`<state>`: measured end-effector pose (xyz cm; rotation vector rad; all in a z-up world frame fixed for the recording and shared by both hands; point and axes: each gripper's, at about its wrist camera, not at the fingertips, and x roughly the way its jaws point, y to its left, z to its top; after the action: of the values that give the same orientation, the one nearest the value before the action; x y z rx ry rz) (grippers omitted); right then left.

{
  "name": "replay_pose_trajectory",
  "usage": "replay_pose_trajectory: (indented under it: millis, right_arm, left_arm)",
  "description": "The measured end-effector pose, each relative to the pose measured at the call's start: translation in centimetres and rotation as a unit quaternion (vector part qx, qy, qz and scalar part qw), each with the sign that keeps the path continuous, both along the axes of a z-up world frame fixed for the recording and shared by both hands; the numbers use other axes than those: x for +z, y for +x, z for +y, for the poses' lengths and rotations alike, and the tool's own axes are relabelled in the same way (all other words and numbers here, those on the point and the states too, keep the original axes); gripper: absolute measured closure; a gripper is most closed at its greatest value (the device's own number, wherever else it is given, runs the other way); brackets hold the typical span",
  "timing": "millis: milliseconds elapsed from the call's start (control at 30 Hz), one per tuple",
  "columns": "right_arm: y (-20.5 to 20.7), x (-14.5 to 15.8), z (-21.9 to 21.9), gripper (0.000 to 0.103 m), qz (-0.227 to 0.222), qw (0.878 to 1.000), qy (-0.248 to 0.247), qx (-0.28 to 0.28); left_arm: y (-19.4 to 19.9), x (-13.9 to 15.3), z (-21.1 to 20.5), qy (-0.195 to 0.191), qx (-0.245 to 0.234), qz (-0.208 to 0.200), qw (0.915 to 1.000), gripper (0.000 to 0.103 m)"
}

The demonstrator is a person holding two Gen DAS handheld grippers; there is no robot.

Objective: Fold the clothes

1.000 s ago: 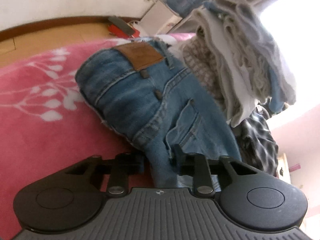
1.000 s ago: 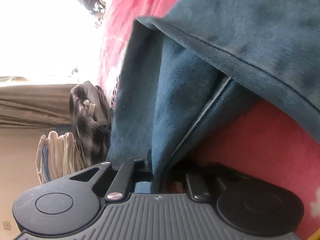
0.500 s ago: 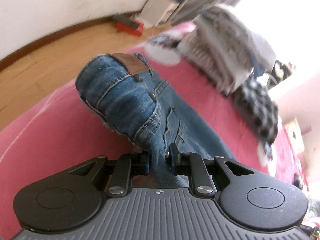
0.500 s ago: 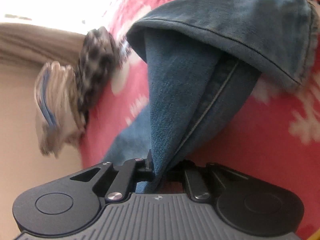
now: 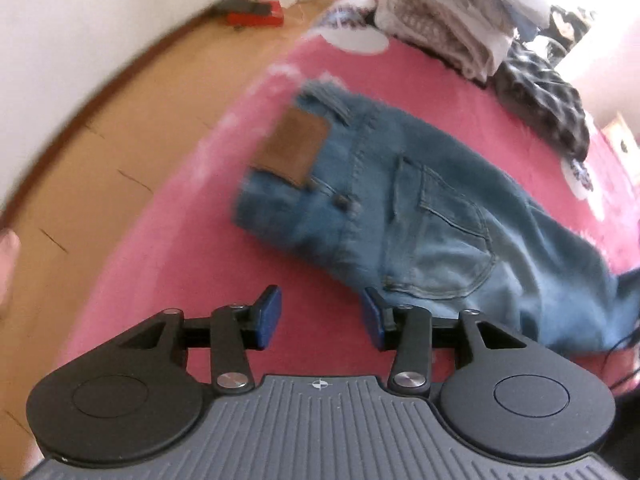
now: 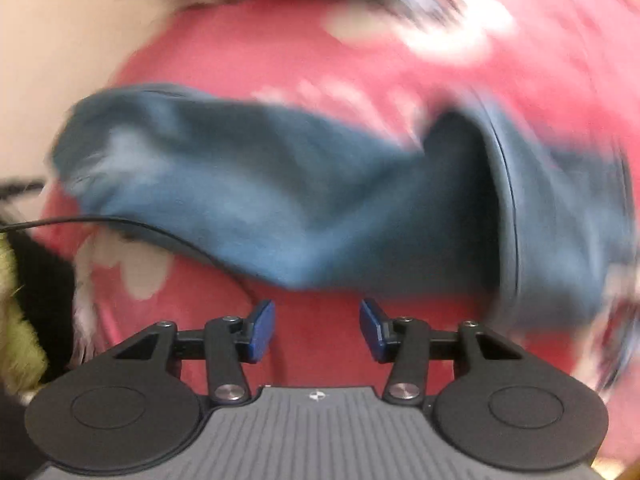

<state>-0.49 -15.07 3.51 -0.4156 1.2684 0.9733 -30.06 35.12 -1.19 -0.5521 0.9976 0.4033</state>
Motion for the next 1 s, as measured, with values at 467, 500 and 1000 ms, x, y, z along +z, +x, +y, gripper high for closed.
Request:
replay_pose_trajectory:
  millis: [467,500,1000]
  right_arm:
    - [-3.5,-2.7,36.8,0.053,-0.023,0.930,0.194,0.310]
    - [-4.2,-3.5,38.3,0.053,-0.030,0.928,0.190,0.318]
    - [-7.6,-8.3,41.5,0.098,-0.069,0.919,0.162,0.353]
  left_arm:
    - [6.4,-1.8,4.3,0.075,0.014,-0.098,0.9922,0.058]
    - [6.5,-2.1,4.3,0.075,0.010,-0.100,0.9922,0.057]
    - [7.2,-3.9,4.9,0.072,-0.012,-0.119,0.9902,0.057]
